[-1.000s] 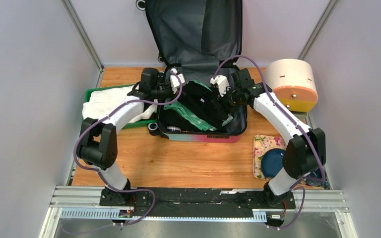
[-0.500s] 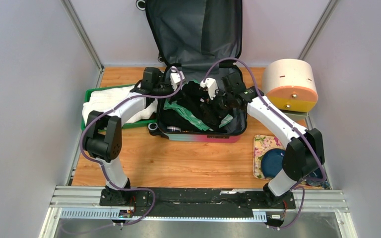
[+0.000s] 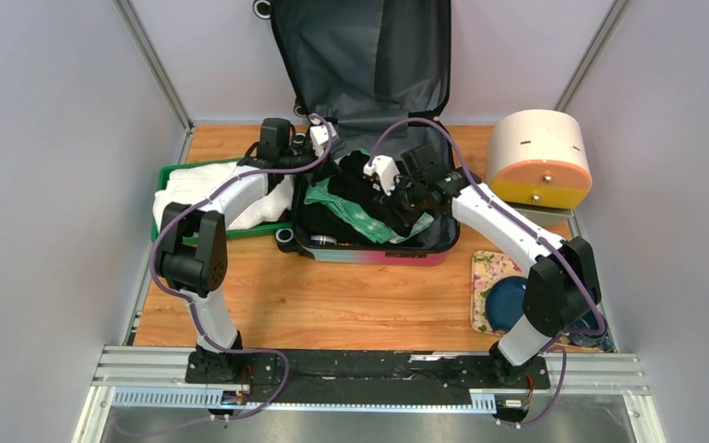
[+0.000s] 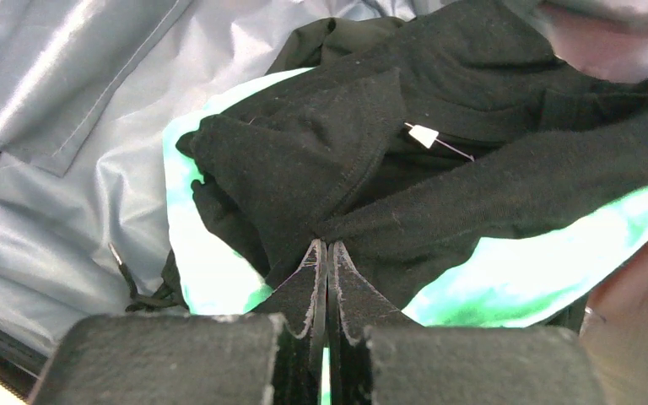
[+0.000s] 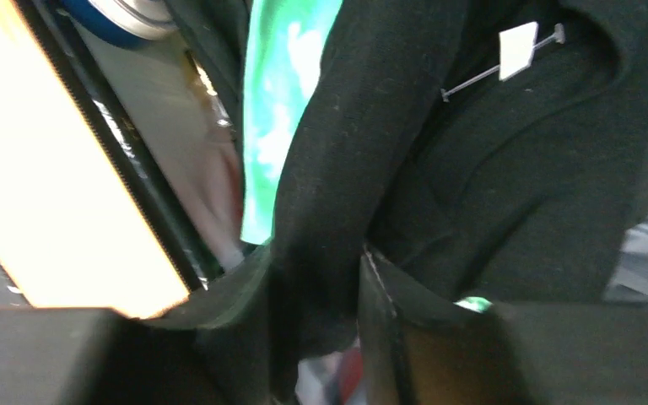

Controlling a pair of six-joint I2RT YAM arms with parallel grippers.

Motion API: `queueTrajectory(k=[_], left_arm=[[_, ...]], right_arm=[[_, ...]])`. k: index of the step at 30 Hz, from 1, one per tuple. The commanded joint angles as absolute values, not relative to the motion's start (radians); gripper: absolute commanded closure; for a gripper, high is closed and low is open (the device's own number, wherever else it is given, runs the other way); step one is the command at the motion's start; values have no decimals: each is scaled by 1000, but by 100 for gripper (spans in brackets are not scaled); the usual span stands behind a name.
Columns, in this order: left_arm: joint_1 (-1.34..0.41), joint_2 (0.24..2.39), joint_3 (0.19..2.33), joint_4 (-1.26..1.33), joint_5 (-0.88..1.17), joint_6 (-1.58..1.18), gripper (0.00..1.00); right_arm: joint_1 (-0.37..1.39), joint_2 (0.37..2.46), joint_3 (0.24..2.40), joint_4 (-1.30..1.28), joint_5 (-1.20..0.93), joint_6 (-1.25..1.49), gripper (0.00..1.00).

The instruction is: Open, take out, and arrange the luggage

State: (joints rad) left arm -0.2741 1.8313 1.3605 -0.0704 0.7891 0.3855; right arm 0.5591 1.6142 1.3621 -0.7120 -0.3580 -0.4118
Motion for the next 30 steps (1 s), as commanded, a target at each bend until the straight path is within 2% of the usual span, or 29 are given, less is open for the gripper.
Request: queueTrajectory(k=[1,2,3,4,6,7,13,20,25,30], left_arm=[[-236,1795,1370,-81,932,435,91],[-226,1787,1371,-100,1009,463,81],[-224,1784,1371,-139,1032,521,67],[-224,1781,1371,-162,1052,556,49],[-227,1775,1367,-207,1075,647,39],[-230,1773,1370,-221,1074,669,31],[-247,1807,1393,-249,1006,715,23],[-273,1850,1411,-201,928,718,22],[-278,1885,1443,-146,911,663,27],[-290,1910,1486,-165,942,669,21]], right_arm=[[525,1626,1391,-669,-230,-410,87],[520,1625,1393,-669,-233,-410,96],[522,1620,1393,-670,-232,-413,100],[522,1611,1394,-670,-242,-414,100],[522,1602,1391,-664,-252,-416,100],[522,1597,1390,-664,-256,-416,100],[522,1580,1382,-669,-281,-426,100],[522,1572,1379,-701,-299,-448,100],[512,1565,1368,-707,-282,-443,100],[506,1557,1374,-713,-276,-459,100]])
